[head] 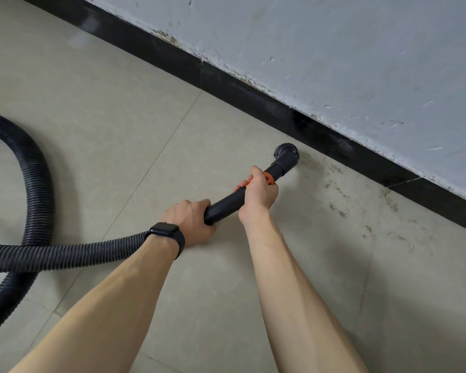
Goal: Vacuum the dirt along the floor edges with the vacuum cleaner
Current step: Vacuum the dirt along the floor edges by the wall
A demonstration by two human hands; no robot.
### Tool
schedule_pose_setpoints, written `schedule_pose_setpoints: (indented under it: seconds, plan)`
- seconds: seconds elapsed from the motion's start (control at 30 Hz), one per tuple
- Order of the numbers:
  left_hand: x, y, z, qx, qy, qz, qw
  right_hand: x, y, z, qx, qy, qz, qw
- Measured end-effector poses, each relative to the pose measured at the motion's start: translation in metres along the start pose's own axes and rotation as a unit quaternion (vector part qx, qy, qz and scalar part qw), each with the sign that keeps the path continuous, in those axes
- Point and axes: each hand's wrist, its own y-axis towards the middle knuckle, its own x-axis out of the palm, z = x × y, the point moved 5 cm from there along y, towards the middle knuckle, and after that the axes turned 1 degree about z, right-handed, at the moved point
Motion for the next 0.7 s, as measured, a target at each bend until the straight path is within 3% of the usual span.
schedule_pose_setpoints:
  seconds: [0.43, 0.7]
  plan:
    - [0.002, 0.019, 0.028, -0.007, -0.007, -0.007, 1.000, 0.006, 0.031, -0.025, -0.002, -0.039, -0.012, 0.999]
    - [-0.017, 0.016, -0.001, -0.033, -0.024, 0.025, 0.999, 0.043, 0.018, -0.014, 0.012, -0.053, -0.045, 0.998]
